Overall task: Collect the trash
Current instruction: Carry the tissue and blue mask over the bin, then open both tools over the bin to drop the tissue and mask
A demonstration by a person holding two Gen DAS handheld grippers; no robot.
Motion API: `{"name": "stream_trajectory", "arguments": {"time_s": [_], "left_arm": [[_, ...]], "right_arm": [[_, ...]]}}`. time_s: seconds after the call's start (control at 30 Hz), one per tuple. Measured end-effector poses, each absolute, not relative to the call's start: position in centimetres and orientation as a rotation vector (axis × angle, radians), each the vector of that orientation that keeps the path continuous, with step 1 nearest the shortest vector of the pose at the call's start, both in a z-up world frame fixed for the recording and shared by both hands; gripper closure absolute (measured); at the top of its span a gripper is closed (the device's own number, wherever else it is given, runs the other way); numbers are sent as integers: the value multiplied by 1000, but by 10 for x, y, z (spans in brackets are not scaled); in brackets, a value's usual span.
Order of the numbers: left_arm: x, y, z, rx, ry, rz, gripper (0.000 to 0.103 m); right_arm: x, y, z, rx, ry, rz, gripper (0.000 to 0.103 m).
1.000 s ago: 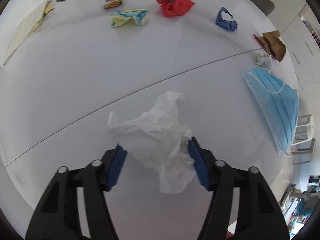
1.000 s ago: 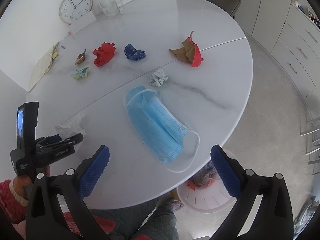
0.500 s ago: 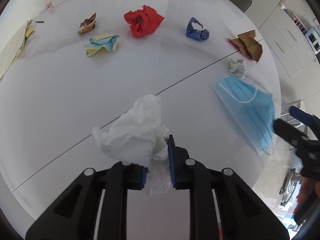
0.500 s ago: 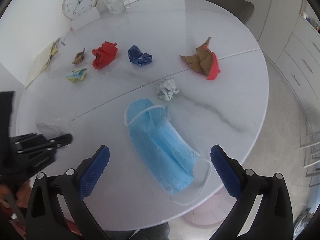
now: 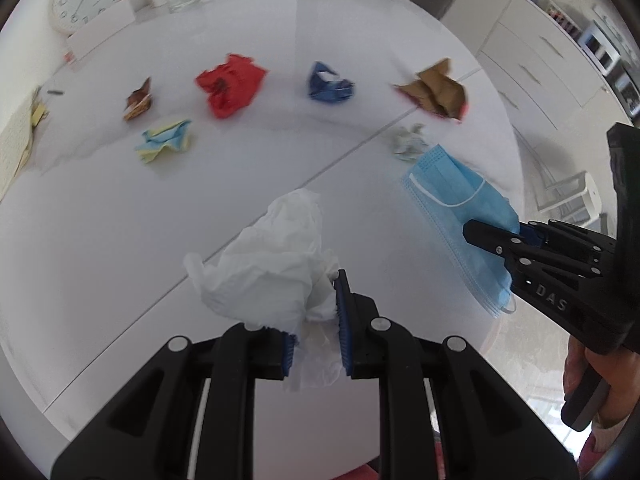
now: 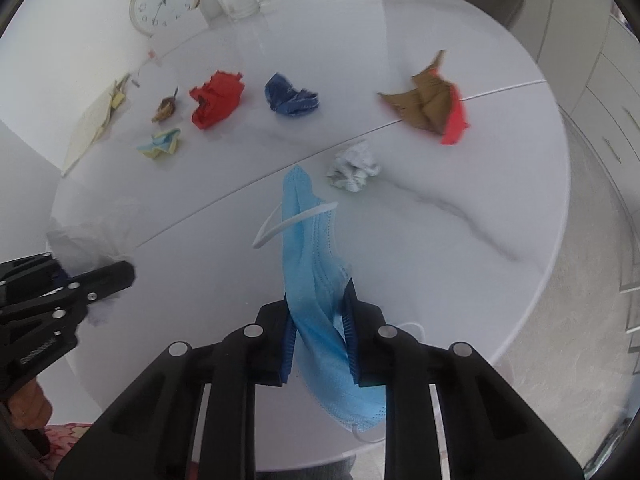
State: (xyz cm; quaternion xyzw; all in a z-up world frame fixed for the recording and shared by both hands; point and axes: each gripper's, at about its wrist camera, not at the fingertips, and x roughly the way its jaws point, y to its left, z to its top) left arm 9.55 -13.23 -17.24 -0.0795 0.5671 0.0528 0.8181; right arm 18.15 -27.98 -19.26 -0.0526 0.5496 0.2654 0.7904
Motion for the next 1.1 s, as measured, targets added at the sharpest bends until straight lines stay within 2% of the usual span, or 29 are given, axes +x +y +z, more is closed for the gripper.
{"name": "stream_trajectory", "arguments": {"time_s": [0.23,0.63,0.83,1.07,1.1], "left_arm": [[103,-213,-162,-109,1203,-63,85],[99,-351,-178,-30,1281,-331,85],[102,-377,-182,-6,1284,-328,86],[90,-369,-169,-2,1259,-262,85],[89,-367,-168,-3,1260,-249,85]], "right_arm": [[142,-366,-162,-26,1126,441,82],[85,-495,-165,98,1123,240,82],[89,-511,-180,105,1138,262,80],[106,-497,-233,53,1195,316,79],[108,-493,-241,43,1207,320,74]]}}
